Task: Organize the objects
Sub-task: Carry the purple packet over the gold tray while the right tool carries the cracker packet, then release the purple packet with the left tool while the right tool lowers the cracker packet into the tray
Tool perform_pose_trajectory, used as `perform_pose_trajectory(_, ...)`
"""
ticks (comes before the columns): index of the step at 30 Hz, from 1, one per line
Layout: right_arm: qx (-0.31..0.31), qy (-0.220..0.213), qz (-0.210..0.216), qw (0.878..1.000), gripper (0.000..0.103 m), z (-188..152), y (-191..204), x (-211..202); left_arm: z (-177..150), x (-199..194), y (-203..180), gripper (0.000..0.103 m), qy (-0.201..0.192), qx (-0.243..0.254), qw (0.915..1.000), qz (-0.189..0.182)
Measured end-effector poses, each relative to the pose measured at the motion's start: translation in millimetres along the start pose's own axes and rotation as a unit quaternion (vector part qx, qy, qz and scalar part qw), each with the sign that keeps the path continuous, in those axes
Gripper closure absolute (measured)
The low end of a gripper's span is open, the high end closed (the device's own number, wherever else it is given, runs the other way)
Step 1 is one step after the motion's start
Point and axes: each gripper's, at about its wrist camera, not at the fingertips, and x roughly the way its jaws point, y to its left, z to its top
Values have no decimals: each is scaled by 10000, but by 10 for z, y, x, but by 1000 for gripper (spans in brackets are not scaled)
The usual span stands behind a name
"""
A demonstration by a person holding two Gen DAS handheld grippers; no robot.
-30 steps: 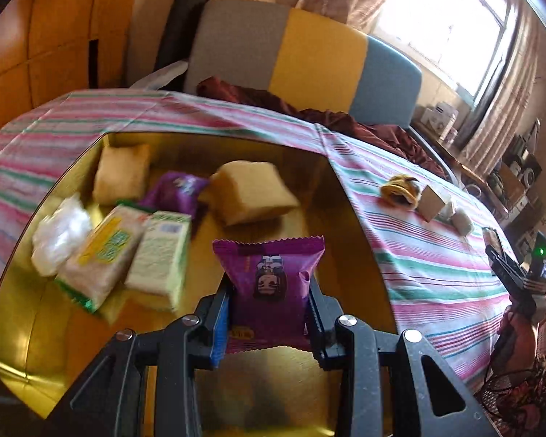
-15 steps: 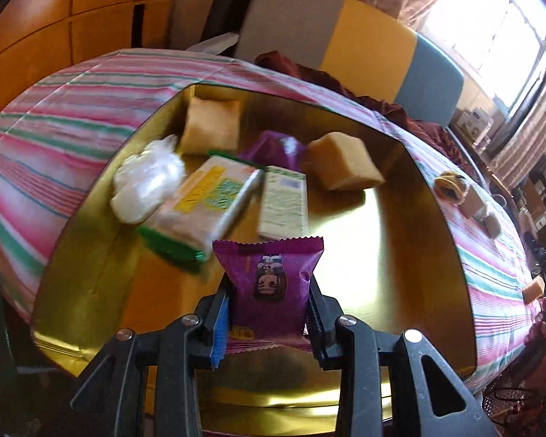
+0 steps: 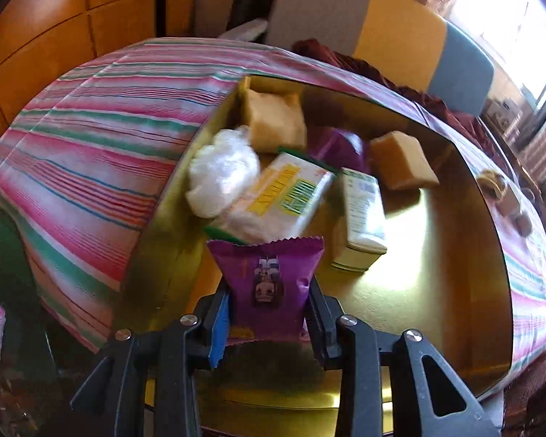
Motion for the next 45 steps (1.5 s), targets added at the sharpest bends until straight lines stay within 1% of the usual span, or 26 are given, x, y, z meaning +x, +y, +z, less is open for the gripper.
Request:
perform_pose_trajectory(3, -204, 55, 170, 9996, 61, -24, 196, 46, 12, -63, -3, 63, -137, -48, 9999, 82)
perform_pose_trajectory(4, -249, 92, 231, 9994, 61, -38, 253, 65, 13, -96, -11, 59, -230, -38, 9996, 145)
perform_pose_trajectory(6, -277, 187, 354, 9988, 61, -54, 325, 110, 28, -162, 2, 58, -394, -43, 9989, 241)
perform_pose_trajectory(7, -301, 237, 416, 9984, 61, -70, 367, 127, 38, -213, 34, 58, -507, -129, 9983, 244)
perform_pose_trajectory(9, -370, 312, 507, 9975, 61, -93, 432, 151, 60, -263, 104, 57, -605, -292, 9976, 159)
perform_pose_trajectory(11, -452, 401, 602, 9964, 61, -131, 504, 168, 80, -302, 171, 57, -622, -426, 9971, 76)
perform_pose_trajectory(12, -485, 443, 639, 9958, 61, -147, 537, 189, 78, -339, 205, 57, -717, -535, 9960, 18)
perform_pose_trajectory(15, -591, 606, 789, 9933, 61, -197, 645, 234, 73, -490, 292, 57, -1123, -896, 9894, -219)
perform_pose_trajectory(18, -656, 858, 1042, 9887, 61, -237, 769, 308, 36, -663, 370, 55, -1596, -1220, 9793, -243)
perform_pose_trajectory(20, -646, 1085, 1323, 9831, 61, -262, 871, 376, 5, -740, 409, 54, -1811, -1380, 9734, -260)
perform_pose_trajectory(22, -628, 1326, 1619, 9758, 61, -288, 997, 470, -4, -783, 414, 53, -1916, -1451, 9703, -285)
perform_pose_trajectory(25, -571, 1616, 1888, 9669, 61, -334, 1158, 614, 11, -803, 379, 53, -1936, -1408, 9705, -286)
perform_pose_trajectory(28, -720, 1900, 1964, 9592, 61, -393, 1346, 753, 19, -801, 356, 53, -1923, -1363, 9712, -345)
perform_pose_trajectory(34, -896, 2188, 2221, 9459, 61, -487, 1618, 913, 16, -837, 332, 53, -2001, -1366, 9693, -425)
perform_pose_trajectory(37, -983, 2230, 2216, 9442, 61, -504, 1752, 986, 14, -865, 351, 53, -2059, -1409, 9673, -448)
perform_pose_trajectory(40, -917, 2301, 2280, 9416, 60, -496, 1847, 1078, 11, -893, 380, 53, -2121, -1488, 9649, -434)
perform_pose_trajectory(45, -1051, 2284, 2265, 9410, 60, -507, 2008, 1131, 8, -898, 431, 53, -2112, -1613, 9630, -439)
